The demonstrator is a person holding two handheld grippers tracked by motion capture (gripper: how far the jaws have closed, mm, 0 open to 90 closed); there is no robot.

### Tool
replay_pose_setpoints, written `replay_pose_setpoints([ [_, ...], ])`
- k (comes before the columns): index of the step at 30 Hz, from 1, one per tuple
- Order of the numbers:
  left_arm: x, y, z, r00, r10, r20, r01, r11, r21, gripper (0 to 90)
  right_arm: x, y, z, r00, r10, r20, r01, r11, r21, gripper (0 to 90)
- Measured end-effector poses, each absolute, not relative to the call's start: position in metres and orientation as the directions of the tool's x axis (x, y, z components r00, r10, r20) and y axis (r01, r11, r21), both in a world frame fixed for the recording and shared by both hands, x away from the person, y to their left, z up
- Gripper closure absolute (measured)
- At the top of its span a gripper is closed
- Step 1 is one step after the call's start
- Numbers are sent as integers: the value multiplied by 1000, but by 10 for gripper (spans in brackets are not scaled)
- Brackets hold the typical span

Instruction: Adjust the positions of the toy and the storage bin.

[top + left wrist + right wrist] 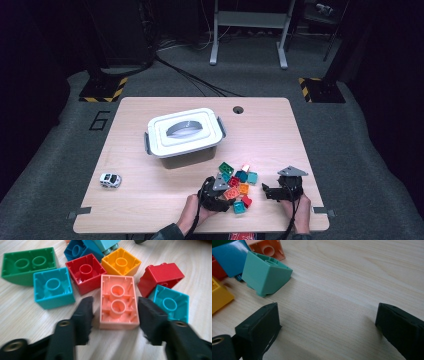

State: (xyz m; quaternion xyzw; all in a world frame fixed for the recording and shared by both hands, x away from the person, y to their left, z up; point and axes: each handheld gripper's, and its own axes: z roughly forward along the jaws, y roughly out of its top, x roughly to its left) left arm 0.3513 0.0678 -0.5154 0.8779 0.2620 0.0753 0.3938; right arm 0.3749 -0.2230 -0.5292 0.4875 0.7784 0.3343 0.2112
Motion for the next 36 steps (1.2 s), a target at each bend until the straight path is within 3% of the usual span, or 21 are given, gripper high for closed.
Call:
replay_pose_setpoints([
  [4, 350, 81, -506, 844, 533, -59, 386, -528, 756, 280, 375, -223, -529, -437, 900, -1, 617, 301, 727, 48],
  [8, 365, 92, -506, 840, 536, -84, 398, -505, 766, 203, 375, -223, -529, -435, 900, -3, 618, 301, 727, 48],
  [12, 382, 95, -513, 840, 533, -102, 410, -500, 763, 212, 374, -223, -529, -431, 902, 1, 622, 296, 725, 48],
  [18, 390, 88, -518, 847, 522, -99, 403, -511, 759, 336, 375, -223, -529, -437, 900, 0, 618, 300, 727, 48],
  [23, 394, 80, -521, 859, 498, -114, 399, -513, 760, 383, 375, -223, -529, -437, 900, 0, 618, 300, 727, 48],
  [36, 379, 112, -500, 853, 515, -87, 384, -505, 773, 177, 375, -223, -529, -434, 901, -2, 619, 300, 726, 49],
])
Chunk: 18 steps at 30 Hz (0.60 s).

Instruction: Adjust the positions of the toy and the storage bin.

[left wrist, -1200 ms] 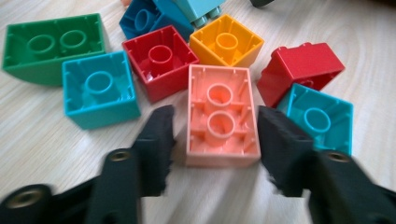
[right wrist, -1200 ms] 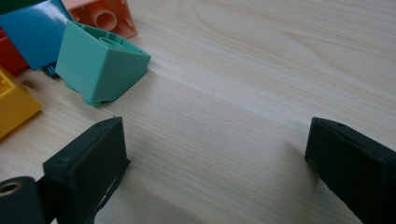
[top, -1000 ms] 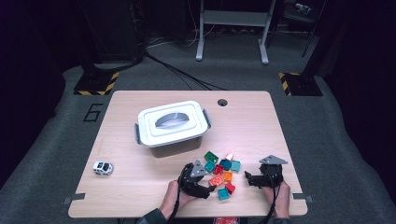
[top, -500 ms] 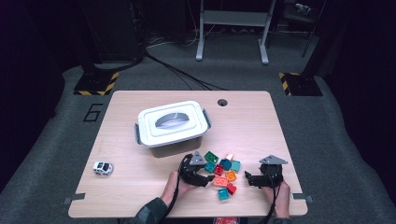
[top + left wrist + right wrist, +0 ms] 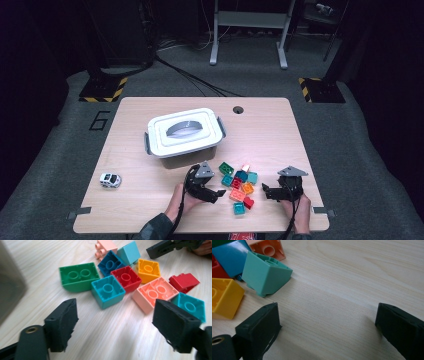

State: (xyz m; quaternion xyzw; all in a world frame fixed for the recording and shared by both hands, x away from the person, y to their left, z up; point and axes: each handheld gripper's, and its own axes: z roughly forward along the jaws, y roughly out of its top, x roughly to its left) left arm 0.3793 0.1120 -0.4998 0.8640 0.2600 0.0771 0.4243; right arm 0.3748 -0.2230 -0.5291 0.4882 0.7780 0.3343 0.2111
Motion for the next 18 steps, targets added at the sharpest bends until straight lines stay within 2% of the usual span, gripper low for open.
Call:
replay_pose_setpoints([
  [18, 360, 189, -492, 784, 616, -81, 444, -464, 767, 65, 375, -223, -529, -433, 901, -1, 619, 299, 727, 50],
])
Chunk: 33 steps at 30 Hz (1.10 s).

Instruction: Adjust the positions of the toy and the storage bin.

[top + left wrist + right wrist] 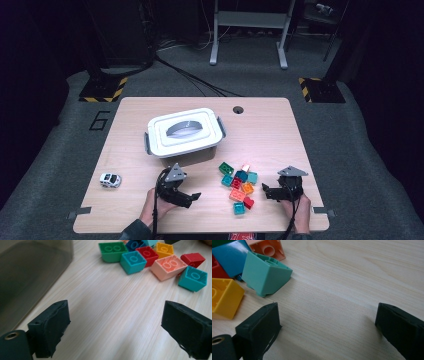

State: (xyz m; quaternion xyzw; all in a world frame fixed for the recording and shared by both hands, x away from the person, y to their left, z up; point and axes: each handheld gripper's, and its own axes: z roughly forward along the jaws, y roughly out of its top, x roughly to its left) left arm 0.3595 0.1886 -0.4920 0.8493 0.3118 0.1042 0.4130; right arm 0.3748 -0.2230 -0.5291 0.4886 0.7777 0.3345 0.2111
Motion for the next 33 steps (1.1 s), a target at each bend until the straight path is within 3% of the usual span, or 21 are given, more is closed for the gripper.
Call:
replay_pose_setpoints([
  [15, 352, 257, -486, 688, 721, -87, 525, -410, 746, 5, 375, -223, -529, -435, 901, 0, 618, 298, 727, 50],
  [33, 369, 303, -439, 611, 791, -26, 499, -359, 789, 1, 375, -223, -529, -438, 899, -5, 614, 303, 729, 51],
])
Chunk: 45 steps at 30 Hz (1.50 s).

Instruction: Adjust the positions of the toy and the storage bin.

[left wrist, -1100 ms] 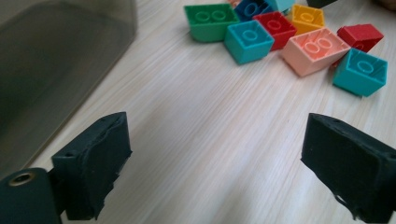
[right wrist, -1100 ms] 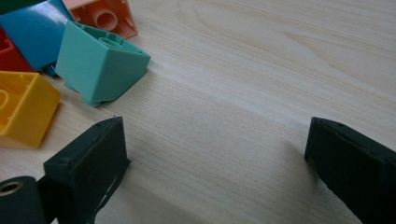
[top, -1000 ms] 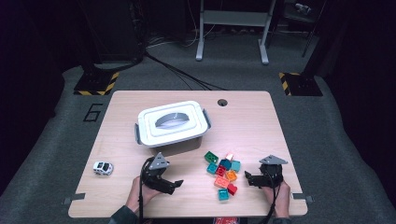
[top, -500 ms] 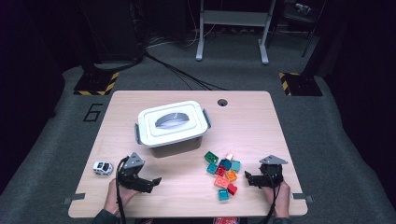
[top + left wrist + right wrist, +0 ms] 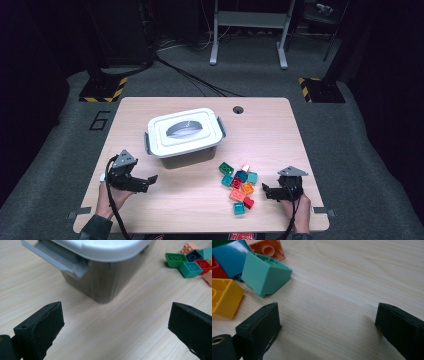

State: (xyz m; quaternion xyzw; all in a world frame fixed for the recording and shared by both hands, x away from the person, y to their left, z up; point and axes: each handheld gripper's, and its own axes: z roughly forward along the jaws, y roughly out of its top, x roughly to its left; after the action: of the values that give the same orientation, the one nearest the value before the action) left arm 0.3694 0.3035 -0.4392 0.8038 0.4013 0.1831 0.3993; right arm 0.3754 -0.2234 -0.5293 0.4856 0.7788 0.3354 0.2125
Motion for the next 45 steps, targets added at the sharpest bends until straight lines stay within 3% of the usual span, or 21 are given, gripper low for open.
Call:
replay_pose_setpoints([
  [17, 409, 297, -396, 636, 771, 24, 440, -388, 810, 0, 375, -224, -529, -435, 901, -5, 617, 301, 727, 52],
  [38, 479, 247, -376, 716, 692, 91, 406, -518, 752, 10, 375, -223, -529, -430, 903, 6, 623, 292, 725, 55],
  [40, 483, 241, -375, 731, 676, 87, 400, -529, 748, 45, 375, -223, -529, -429, 903, 3, 623, 294, 725, 55],
  [42, 487, 234, -374, 739, 663, 118, 376, -551, 745, 157, 375, -223, -529, -429, 903, 3, 623, 293, 726, 55],
  [45, 491, 224, -369, 764, 630, 141, 339, -577, 743, 221, 375, -223, -529, -430, 903, 6, 623, 292, 726, 55],
])
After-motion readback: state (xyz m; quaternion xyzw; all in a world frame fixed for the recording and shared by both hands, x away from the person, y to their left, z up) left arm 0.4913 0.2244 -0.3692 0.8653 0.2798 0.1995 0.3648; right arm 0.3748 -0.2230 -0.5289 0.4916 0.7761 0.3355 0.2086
